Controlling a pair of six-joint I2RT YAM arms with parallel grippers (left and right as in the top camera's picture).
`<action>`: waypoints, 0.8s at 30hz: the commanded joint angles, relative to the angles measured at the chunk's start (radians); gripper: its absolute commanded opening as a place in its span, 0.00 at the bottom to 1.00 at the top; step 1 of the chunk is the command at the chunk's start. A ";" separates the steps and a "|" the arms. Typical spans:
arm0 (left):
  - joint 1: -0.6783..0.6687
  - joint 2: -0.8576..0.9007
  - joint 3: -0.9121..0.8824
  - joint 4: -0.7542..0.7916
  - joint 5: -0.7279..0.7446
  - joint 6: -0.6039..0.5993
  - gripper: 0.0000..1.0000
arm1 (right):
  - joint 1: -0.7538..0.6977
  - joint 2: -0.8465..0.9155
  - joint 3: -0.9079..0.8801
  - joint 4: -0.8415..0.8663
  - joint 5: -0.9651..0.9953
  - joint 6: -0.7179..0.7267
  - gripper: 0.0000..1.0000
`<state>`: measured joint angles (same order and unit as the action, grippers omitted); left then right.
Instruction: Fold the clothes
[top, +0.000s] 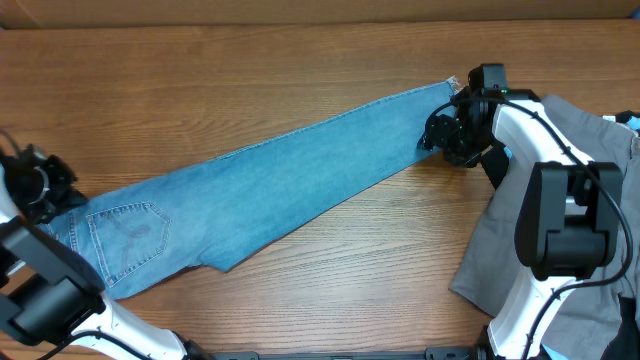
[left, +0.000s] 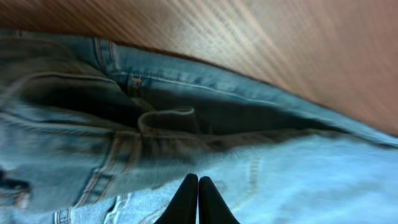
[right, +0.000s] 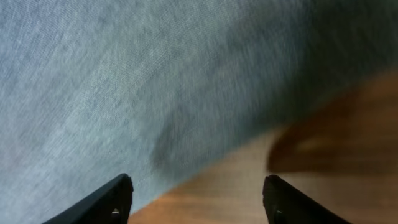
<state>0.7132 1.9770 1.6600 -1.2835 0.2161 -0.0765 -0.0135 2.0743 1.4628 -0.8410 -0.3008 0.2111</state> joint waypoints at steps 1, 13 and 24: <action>-0.033 -0.010 -0.066 0.026 -0.203 -0.092 0.07 | -0.008 0.015 -0.004 0.034 -0.047 -0.068 0.68; 0.024 -0.010 -0.349 0.187 -0.402 -0.313 0.10 | 0.009 0.045 -0.154 0.188 0.029 0.002 0.67; 0.027 -0.010 -0.371 0.264 -0.365 -0.290 0.13 | -0.015 0.047 -0.151 0.254 0.099 0.074 0.06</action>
<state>0.7349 1.9766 1.3056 -1.0470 -0.1535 -0.3672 -0.0166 2.0705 1.3338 -0.5735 -0.3187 0.2352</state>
